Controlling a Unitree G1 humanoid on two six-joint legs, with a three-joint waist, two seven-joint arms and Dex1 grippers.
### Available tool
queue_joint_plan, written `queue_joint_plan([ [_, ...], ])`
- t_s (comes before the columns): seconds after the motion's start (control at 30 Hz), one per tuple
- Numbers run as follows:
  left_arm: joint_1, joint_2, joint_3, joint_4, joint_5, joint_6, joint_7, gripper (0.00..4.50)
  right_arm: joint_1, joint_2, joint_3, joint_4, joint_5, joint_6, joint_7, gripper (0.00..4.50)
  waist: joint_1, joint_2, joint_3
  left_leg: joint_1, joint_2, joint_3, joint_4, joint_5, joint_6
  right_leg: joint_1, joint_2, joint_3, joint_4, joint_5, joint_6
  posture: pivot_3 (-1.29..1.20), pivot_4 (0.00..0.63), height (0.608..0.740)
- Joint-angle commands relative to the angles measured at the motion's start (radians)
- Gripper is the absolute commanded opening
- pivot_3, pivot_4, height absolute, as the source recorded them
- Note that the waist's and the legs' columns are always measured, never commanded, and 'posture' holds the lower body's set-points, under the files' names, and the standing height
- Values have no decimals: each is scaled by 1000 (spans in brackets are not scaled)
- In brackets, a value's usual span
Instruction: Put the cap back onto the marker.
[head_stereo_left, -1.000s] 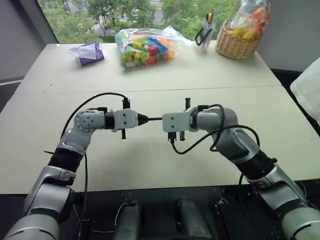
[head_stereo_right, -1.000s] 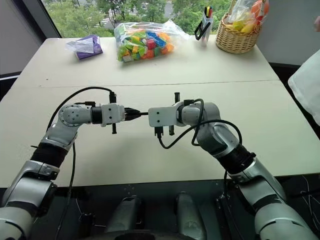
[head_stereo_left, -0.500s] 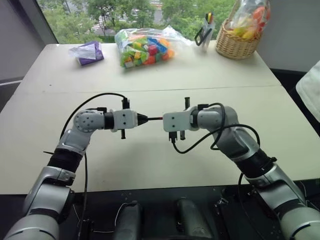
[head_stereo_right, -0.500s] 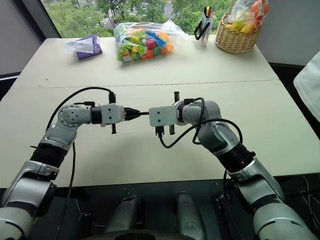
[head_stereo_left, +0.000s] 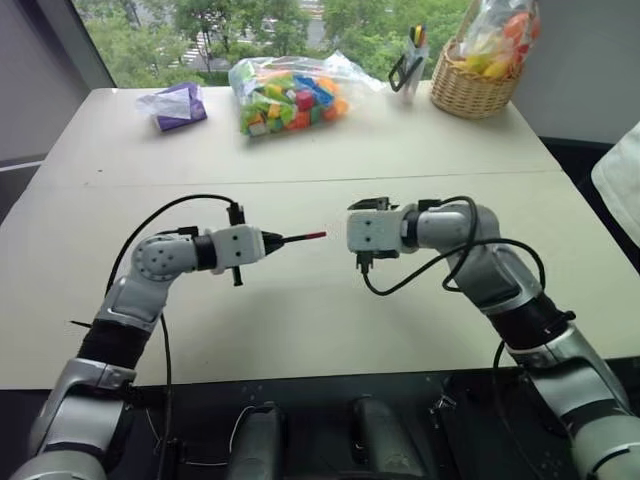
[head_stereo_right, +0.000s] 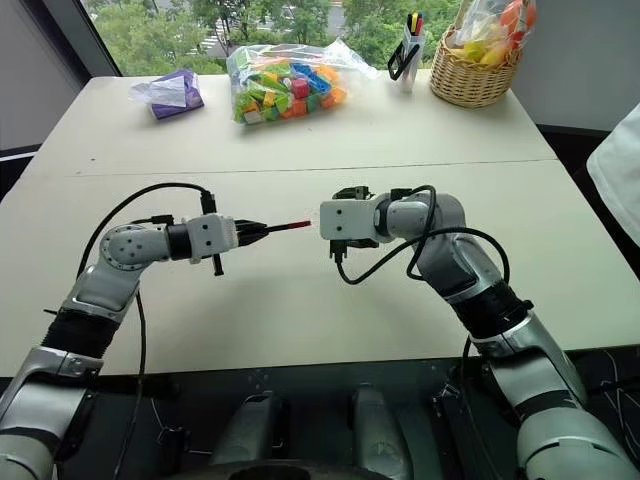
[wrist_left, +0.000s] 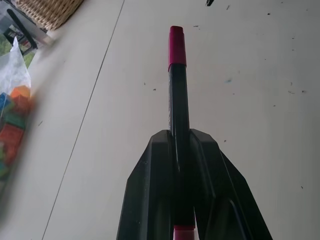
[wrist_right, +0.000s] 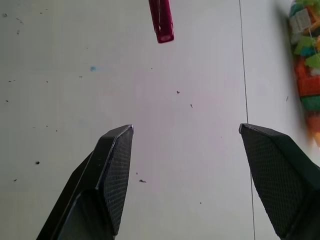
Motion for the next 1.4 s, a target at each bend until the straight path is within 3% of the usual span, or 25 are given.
queue_joint_plan([
  [0.03,26,12,69,-93,-40,108,52,0,11,9,-91,-50,71,85,-7,3614,1,0,0,0,0,0,0,0,0,0,0,0,0,0,0,0,150,740],
  [0.23,127,-28,219,-295,-125,527,216,0,54,31,-157,-128,146,224,-34,3614,-2,0,0,0,0,-1,0,0,0,0,0,0,1,0,0,0,150,740],
  [0.4,199,-135,371,-516,-225,978,410,0,95,48,-164,-188,189,304,-67,3614,-2,0,0,0,0,-2,0,0,0,0,0,0,1,0,0,0,150,740],
  [0.53,217,-183,452,-603,-259,1188,513,0,99,76,-178,-227,243,383,-89,3614,-2,0,0,0,0,-3,0,0,0,0,0,-1,2,0,0,0,150,740],
  [0.8,222,-253,548,-590,-266,1344,665,0,83,109,-208,-269,342,488,-142,3614,2,0,0,1,-1,-3,0,0,-1,0,-1,-1,2,0,0,0,150,740],
  [1.13,234,-294,565,-541,-322,1388,688,0,78,76,-207,-290,394,517,-190,3614,1,-1,0,1,-1,-3,0,0,-1,1,-1,-1,2,0,0,0,150,740],
  [1.3,243,-298,580,-545,-344,1406,702,2293,87,59,-202,-308,415,531,-206,3704,0,-1,0,1,-1,-3,0,0,-1,1,-1,-1,2,0,0,0,150,740],
  [1.4,252,-298,588,-569,-359,1413,708,4010,94,52,-198,-315,426,535,-214,3704,-4,-1,0,1,-1,-3,0,0,-1,1,-1,-1,2,0,0,0,150,740],
])
